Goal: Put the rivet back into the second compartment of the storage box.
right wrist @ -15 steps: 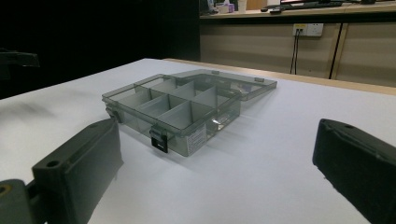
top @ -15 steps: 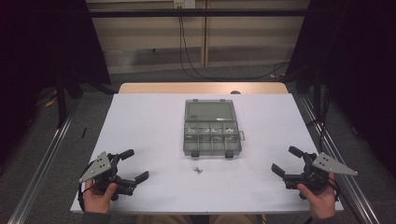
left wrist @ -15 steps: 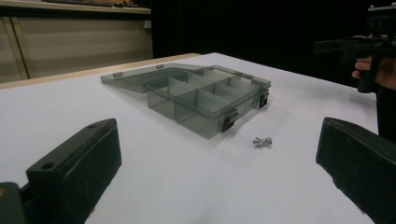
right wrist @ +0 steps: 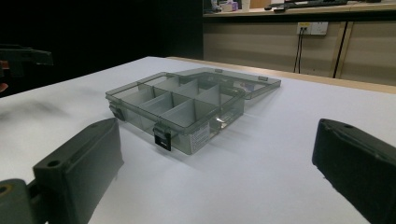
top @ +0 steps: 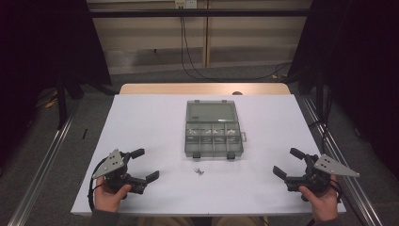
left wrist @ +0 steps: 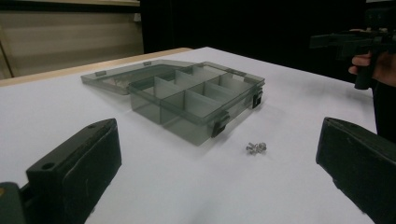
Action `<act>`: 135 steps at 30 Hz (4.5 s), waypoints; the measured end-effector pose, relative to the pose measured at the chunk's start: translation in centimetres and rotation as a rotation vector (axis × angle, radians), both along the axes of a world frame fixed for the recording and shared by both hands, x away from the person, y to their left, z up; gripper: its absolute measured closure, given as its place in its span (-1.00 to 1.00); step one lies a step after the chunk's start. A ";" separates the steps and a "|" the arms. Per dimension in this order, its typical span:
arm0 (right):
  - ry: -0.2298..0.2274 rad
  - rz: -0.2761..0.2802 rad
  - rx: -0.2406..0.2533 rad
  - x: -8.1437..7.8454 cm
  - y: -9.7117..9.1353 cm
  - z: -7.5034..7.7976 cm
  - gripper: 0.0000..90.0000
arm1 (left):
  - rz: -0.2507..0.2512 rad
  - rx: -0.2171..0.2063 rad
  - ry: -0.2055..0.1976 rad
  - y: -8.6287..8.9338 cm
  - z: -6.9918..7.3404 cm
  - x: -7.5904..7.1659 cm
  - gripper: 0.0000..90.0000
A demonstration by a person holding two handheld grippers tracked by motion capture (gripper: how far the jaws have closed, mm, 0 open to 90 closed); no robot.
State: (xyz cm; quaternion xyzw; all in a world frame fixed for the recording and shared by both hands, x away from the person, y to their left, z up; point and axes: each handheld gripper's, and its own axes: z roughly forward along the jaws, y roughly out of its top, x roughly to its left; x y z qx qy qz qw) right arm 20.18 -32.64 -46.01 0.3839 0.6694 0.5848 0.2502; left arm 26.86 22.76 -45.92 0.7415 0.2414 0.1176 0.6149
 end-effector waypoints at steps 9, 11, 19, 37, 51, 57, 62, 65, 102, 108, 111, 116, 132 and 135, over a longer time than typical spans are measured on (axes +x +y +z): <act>0.007 0.001 -0.003 -0.1 0.0 -0.1 -0.98 | -0.017 -0.022 -0.004 -2.2 0.1 0.8 -1.00; 0.007 0.007 -0.003 -0.2 0.1 -0.1 -0.98 | -0.029 -0.021 -0.003 -2.7 0.1 0.9 -1.00; 0.013 0.014 -0.011 -0.1 0.2 -0.3 -0.98 | -0.035 -0.002 0.017 -5.2 0.1 1.4 -1.00; 0.017 0.001 -0.027 -0.6 -0.1 -0.4 -0.97 | -0.079 0.163 0.086 -10.3 -1.2 2.3 -0.93; 0.028 0.000 -0.040 -0.6 -0.1 -0.5 -0.96 | -0.091 0.334 0.150 -12.1 -2.1 2.4 0.00; 0.032 0.013 -0.051 -0.5 0.1 -0.5 -0.96 | -0.098 0.364 0.169 -12.3 -2.3 2.4 0.24; 0.035 0.012 -0.055 -0.6 0.2 -0.5 -0.95 | -0.112 0.390 0.195 -12.6 -2.5 2.5 0.40; 0.035 0.012 -0.055 -0.6 0.1 -0.5 -0.95 | -0.118 0.393 0.205 -12.7 -2.6 2.6 0.43; 0.041 -0.005 -0.074 -1.4 -0.6 -0.5 -0.94 | -0.122 0.454 0.241 -12.8 -2.4 2.7 0.79; 0.043 0.001 -0.076 -1.4 -0.5 -0.4 -0.94 | -0.119 0.420 0.243 -13.1 -2.2 2.6 0.82; 0.044 0.001 -0.072 -1.4 -0.5 -0.4 -0.94 | -0.125 0.440 0.269 -13.1 -2.4 2.7 0.88; 0.047 0.003 -0.077 -1.3 -0.4 -0.5 -0.94 | -0.143 0.438 0.282 -13.4 -2.5 2.6 0.95; 0.038 0.013 -0.081 -1.5 -0.3 -0.3 -0.94 | -0.110 0.432 0.303 -13.4 -2.2 2.4 1.00; 0.038 0.010 -0.077 -1.5 -0.3 -0.3 -0.94 | -0.071 0.384 0.296 -13.0 -1.8 2.7 0.94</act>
